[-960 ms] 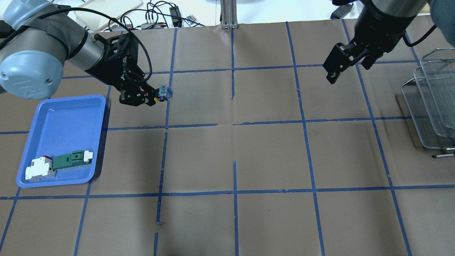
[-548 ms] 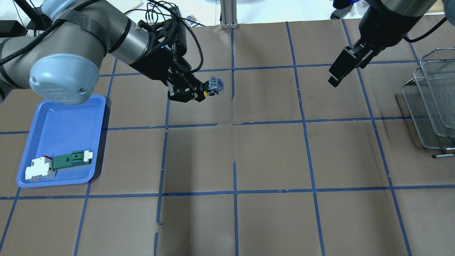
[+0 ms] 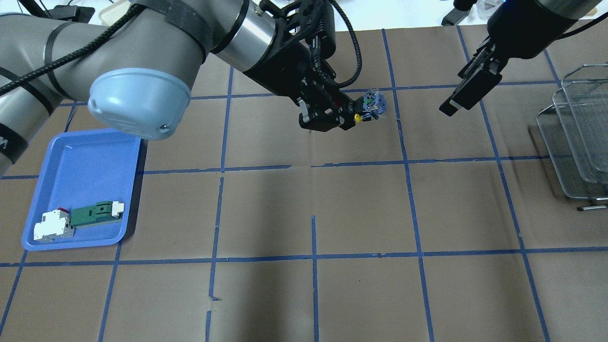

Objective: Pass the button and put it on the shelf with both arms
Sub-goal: 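Lift the button and carry it toward the right gripper while the right arm lowers, then bring the open right gripper around the button held by the left gripper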

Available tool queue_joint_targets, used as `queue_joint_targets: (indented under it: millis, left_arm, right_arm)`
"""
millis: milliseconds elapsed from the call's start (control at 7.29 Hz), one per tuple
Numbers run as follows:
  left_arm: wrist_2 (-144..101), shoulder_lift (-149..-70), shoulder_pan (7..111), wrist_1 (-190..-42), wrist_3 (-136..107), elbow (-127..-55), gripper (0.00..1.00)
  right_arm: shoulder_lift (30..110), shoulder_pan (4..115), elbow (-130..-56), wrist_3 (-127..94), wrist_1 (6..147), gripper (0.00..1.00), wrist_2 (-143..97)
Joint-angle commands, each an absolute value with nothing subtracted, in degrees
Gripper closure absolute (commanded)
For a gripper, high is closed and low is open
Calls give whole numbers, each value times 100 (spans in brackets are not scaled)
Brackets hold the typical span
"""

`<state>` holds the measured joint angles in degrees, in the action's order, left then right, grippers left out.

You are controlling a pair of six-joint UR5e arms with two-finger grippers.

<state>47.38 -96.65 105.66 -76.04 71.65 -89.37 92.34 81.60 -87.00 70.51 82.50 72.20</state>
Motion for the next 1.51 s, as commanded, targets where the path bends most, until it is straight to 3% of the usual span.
queue_joint_targets:
  millis: [0, 411, 1097, 1371]
  left_arm:
    - [4246, -9677, 10801, -7269, 7084, -8912, 100]
    - [4219, -9668, 10942, -7242, 7093, -8930, 100]
    - [4210, -9510, 10978, -7251, 7084, -9026, 100]
    - [4157, -9492, 10978, -7251, 7075, -9026, 100]
  right_arm:
    - [9482, 8147, -8701, 8871, 8235, 0, 7128]
    - [10176, 8104, -8833, 10202, 7840, 0, 7128]
    - [10975, 7892, -9210, 9996, 7708, 0, 6452]
    - [11327, 7893, -10094, 9809, 8722, 0, 6434]
